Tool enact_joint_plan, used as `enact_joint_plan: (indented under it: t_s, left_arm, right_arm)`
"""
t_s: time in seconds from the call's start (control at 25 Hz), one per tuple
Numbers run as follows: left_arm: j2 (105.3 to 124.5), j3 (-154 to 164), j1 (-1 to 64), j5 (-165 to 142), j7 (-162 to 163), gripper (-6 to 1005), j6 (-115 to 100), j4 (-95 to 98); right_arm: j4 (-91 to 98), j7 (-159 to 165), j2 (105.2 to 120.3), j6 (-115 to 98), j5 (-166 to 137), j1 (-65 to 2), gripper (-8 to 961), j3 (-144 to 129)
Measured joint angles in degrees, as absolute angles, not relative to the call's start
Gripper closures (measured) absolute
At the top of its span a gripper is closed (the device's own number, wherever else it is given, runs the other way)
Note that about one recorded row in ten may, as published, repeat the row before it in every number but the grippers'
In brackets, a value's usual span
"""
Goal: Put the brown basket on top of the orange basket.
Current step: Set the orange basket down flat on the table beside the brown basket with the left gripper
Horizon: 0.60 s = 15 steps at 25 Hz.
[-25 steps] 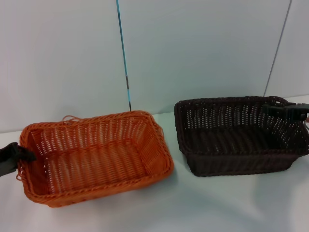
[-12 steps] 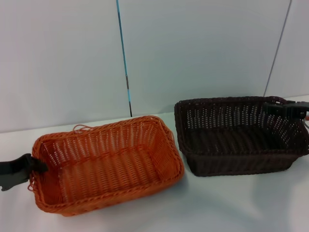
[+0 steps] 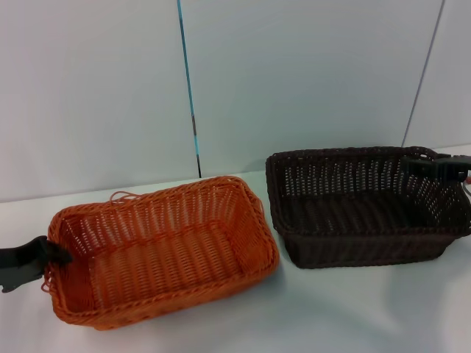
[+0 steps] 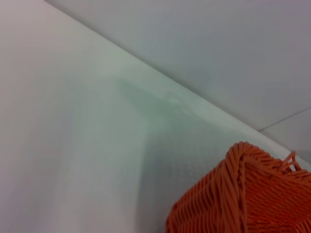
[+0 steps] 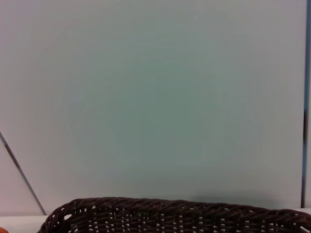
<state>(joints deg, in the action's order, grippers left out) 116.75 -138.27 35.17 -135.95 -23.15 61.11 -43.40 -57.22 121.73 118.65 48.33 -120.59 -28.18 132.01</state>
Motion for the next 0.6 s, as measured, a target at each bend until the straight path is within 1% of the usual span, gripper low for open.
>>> enact_joint_plan:
  t_s: [0.32,0.6]
  left_arm:
    - [116.49,-138.25,35.22,-136.1,-23.18,830,61.68,-43.26]
    - [117.05,-138.76,35.18,-135.96,-22.67,804,61.93,-43.14]
  right_arm:
    - [-57.21,121.73,118.65,48.34,-120.59,-28.1,115,132.01]
    - [-57.22,121.72,118.65,48.34,-120.59,-28.02,115,132.06]
